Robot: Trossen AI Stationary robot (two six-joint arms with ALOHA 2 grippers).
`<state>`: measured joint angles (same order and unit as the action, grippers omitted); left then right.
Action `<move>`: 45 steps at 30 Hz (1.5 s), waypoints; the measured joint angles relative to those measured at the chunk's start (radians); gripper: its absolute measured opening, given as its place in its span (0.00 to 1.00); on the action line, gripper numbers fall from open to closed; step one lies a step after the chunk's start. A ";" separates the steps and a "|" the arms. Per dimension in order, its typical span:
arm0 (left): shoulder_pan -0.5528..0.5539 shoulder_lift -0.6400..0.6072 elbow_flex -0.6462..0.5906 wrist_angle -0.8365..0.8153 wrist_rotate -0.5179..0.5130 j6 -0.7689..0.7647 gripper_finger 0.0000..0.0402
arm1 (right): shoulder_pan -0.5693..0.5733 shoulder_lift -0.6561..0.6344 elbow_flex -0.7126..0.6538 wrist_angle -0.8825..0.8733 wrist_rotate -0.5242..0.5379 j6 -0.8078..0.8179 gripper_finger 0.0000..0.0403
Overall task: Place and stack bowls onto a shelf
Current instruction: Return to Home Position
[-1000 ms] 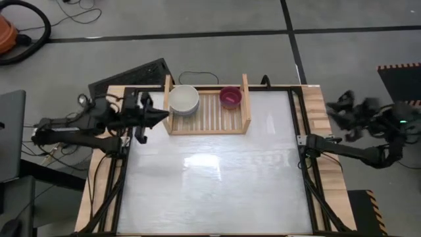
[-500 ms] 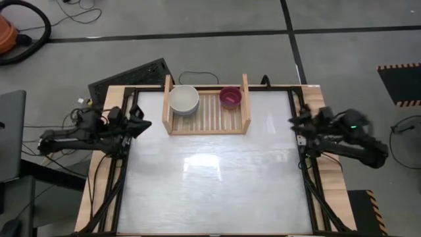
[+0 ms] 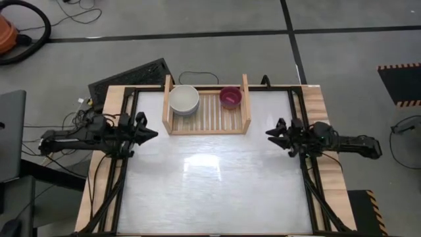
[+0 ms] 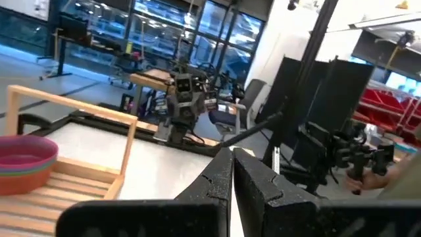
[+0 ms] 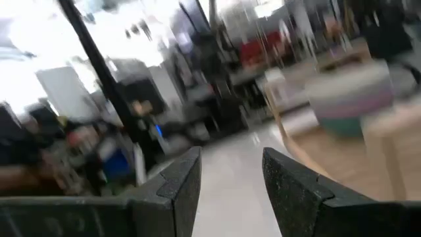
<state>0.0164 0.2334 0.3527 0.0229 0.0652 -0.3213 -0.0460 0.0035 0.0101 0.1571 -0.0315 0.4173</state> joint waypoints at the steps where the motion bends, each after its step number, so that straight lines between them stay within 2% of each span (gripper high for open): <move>1: -0.008 0.000 -0.011 0.005 -0.007 0.004 0.00 | 0.011 0.001 0.000 -0.044 0.015 -0.003 0.47; 3: -0.020 0.000 -0.061 0.029 -0.044 -0.002 0.00 | 0.028 0.002 0.000 -0.132 0.039 0.002 0.47; 6: -0.035 0.002 -0.167 0.148 -0.067 -0.040 0.00 | 0.034 0.024 0.000 -0.124 0.041 0.041 0.47; 12: -0.057 -0.046 -0.341 0.260 -0.055 -0.148 0.00 | 0.044 0.037 0.000 -0.134 -0.025 -0.059 0.47; 18: -0.084 -0.095 -0.342 0.226 -0.080 -0.022 0.00 | 0.058 0.043 0.000 -0.135 -0.025 -0.061 0.47; 25: -0.088 -0.102 -0.343 0.203 -0.132 0.113 0.00 | 0.047 0.041 -0.001 -0.117 -0.023 -0.171 0.47; 32: -0.088 -0.105 -0.343 0.145 -0.101 0.117 0.00 | 0.007 0.042 0.000 -0.131 -0.013 -0.258 0.47; 38: -0.088 -0.105 -0.344 0.134 -0.128 0.115 0.00 | -0.015 0.042 0.000 -0.132 -0.013 -0.178 0.47; 45: -0.088 -0.105 -0.345 0.102 -0.130 0.085 0.00 | -0.016 0.042 -0.001 -0.130 -0.013 -0.174 0.47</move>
<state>-0.0719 0.1280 0.0081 0.1252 -0.0645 -0.2364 -0.0618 0.0456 0.0091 0.0273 -0.0444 0.2428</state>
